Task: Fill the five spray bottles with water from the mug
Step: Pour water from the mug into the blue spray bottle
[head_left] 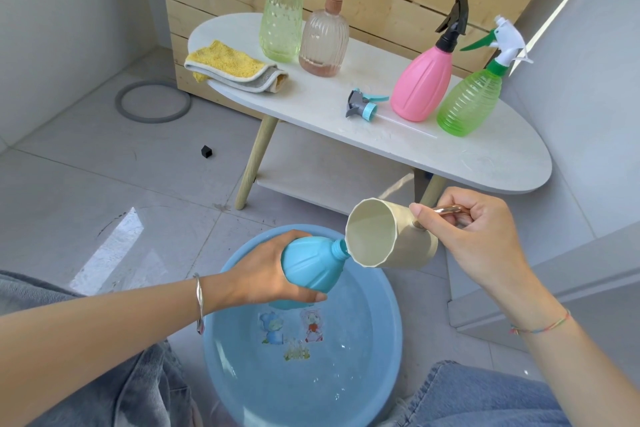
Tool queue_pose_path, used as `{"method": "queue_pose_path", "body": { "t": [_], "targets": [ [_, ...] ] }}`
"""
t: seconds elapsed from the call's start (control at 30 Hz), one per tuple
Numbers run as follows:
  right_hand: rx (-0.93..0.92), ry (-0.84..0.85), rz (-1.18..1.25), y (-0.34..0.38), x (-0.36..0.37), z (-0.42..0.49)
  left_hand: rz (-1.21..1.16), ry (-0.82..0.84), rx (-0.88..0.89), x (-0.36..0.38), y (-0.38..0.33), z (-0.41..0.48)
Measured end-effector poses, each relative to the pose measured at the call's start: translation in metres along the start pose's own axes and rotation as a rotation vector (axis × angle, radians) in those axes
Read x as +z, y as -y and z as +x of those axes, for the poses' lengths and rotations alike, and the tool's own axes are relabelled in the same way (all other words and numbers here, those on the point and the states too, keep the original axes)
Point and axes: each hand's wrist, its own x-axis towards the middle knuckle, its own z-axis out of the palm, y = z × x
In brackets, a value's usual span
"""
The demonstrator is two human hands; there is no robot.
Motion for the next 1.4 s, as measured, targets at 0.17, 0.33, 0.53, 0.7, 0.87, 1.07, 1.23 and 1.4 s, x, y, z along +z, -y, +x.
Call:
{"method": "queue_pose_path", "body": {
  "t": [0.17, 0.33, 0.53, 0.7, 0.87, 1.07, 1.23, 1.4],
  "targets": [
    [-0.025, 0.001, -0.009, -0.0014, 0.0007, 0.0001, -0.007, 0.000, 0.003, -0.0001, 0.0008, 0.0005],
    [-0.049, 0.001, -0.021, -0.0035, 0.0002, 0.0003, -0.009, -0.002, 0.006, -0.0001, 0.0008, 0.0001],
    [-0.079, 0.007, -0.045, -0.0037, 0.0014, -0.0002, -0.010, -0.005, 0.003, -0.0001, 0.0002, -0.0007],
    [-0.102, 0.011, -0.040, -0.0041, 0.0016, -0.0009, -0.018, -0.003, 0.007, 0.0000, 0.0002, -0.0011],
    [-0.119, 0.022, -0.035, -0.0040, 0.0023, -0.0012, -0.019, 0.000, 0.000, -0.0003, -0.0002, -0.0011],
    [-0.138, 0.020, -0.026, -0.0045, 0.0024, -0.0019, -0.019, -0.001, -0.002, -0.0005, -0.0015, -0.0014],
    [-0.172, 0.019, -0.041, -0.0051, 0.0038, -0.0016, -0.020, -0.005, -0.003, -0.0005, -0.0005, -0.0011],
    [-0.199, 0.019, -0.051, -0.0063, 0.0038, -0.0016, -0.014, -0.007, -0.001, 0.0000, -0.0003, -0.0010]
  ]
}}
